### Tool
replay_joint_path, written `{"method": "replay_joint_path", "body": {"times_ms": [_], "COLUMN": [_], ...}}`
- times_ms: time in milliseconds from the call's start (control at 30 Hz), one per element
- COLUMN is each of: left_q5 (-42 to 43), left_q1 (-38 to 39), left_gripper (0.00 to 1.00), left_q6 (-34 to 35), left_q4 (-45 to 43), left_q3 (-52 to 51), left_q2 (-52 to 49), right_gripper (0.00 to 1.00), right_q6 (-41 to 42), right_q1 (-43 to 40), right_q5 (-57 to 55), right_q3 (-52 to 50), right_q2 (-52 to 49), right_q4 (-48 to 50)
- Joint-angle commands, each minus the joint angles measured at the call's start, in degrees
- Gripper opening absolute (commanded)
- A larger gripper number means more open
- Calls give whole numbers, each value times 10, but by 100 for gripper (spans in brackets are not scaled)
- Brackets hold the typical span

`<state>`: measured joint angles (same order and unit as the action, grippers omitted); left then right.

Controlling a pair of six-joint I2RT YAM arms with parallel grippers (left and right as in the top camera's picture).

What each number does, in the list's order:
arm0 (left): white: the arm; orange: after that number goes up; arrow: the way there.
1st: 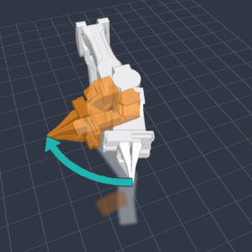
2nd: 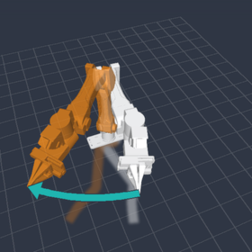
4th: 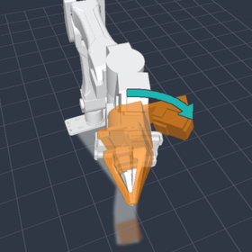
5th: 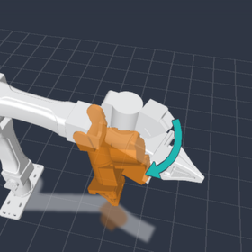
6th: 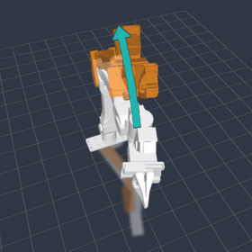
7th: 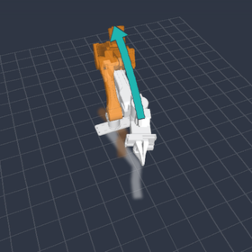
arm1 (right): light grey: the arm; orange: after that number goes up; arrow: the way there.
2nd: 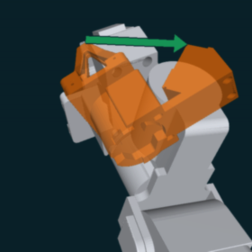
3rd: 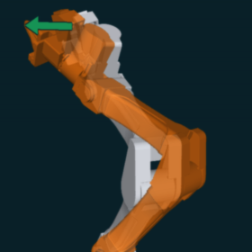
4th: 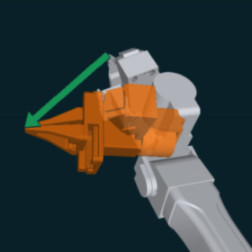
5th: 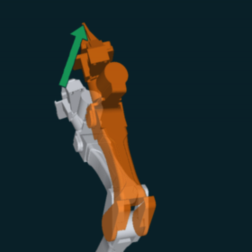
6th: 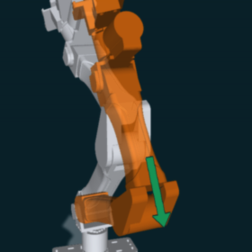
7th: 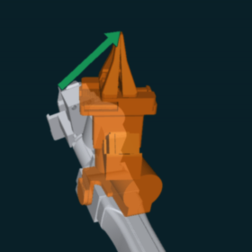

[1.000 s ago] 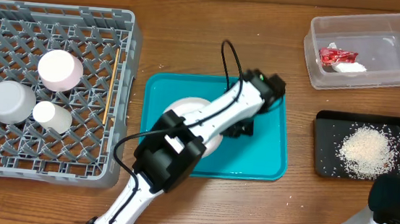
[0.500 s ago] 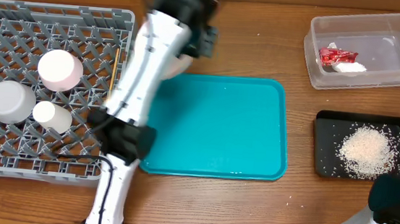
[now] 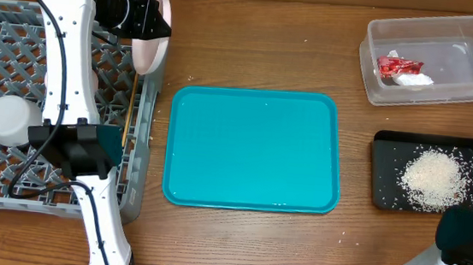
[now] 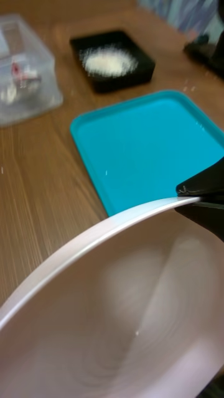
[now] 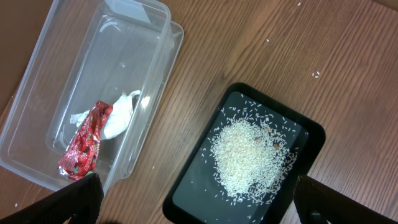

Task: Sort waste into correct bins and load items into the dishwasher
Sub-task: 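Lift the white plate with the left gripper and carry it to the rack, then lower the plate upright into the rack's right edge and release it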

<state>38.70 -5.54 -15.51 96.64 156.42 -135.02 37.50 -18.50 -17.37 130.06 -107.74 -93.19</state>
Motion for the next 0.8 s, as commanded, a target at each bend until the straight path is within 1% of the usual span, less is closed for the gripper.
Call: {"method": "replay_joint_path", "body": {"times_ms": [0,133,400,767], "left_q5": [97,100,99,98], "left_q1": [-7,-20,-53,-55], "left_gripper": [4,4,4,4], "left_q6": [-56,-57,-57,-50], "left_q4": [2,2,2,2], "left_q3": [-31,-52,-53,-53], "left_q2": [8,8,8,8], "right_gripper": [100,100,100,100], "right_q6": [0,0,0,0], "right_q1": [0,0,0,0], "right_q5": [-6,-6,-6,-6], "right_q3": [4,4,4,4], "right_q2": [3,3,3,3], "right_q4": [1,1,1,1]}}
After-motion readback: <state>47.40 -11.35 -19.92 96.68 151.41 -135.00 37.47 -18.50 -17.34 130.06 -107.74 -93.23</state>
